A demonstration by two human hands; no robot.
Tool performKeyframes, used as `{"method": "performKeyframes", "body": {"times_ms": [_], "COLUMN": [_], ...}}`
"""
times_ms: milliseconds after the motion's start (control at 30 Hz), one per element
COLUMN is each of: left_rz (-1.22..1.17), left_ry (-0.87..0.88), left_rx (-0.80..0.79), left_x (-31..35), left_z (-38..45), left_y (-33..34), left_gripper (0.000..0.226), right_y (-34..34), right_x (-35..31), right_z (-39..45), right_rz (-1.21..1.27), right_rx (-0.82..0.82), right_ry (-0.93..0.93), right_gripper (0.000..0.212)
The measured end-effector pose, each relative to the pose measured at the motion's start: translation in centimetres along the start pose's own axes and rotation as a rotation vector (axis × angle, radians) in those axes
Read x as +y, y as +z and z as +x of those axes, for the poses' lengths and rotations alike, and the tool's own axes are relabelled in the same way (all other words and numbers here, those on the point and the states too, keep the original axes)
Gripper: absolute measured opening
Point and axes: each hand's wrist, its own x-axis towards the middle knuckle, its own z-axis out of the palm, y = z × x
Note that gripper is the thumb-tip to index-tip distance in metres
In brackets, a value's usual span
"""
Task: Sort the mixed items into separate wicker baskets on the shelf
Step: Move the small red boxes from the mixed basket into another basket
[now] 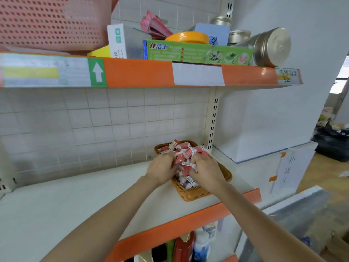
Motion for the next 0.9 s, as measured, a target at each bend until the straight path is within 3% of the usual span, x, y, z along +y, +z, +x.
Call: {"method": "performKeyframes", "body": {"times_ms": [200, 400, 900], "left_rz": [-0.061, -0.022, 0.145], "left_ry": [-0.179, -0.293, -0.441], "left_rx": [0.061, 0.102, 0.227], "left_x": [-3.1, -7.3, -24.2], "left_z": [-5.3, -10.4, -25.5], "left_y": [-2.7, -6.5, -20.8], "left_gripper": [0.023, 0.045, 0.032], "right_y": [0.6, 2.1, 5.1], "right_x": [-5.3, -11.7, -38.3], "right_z": [-1.0, -1.0, -1.6], "right_rz": [0.131, 0.217, 0.434], "right_rx": [-0.01, -0.061, -0.162], "right_ry": [-0.12, -0.251, -0.388], "right_gripper": [0.028, 0.025, 0.03]}}
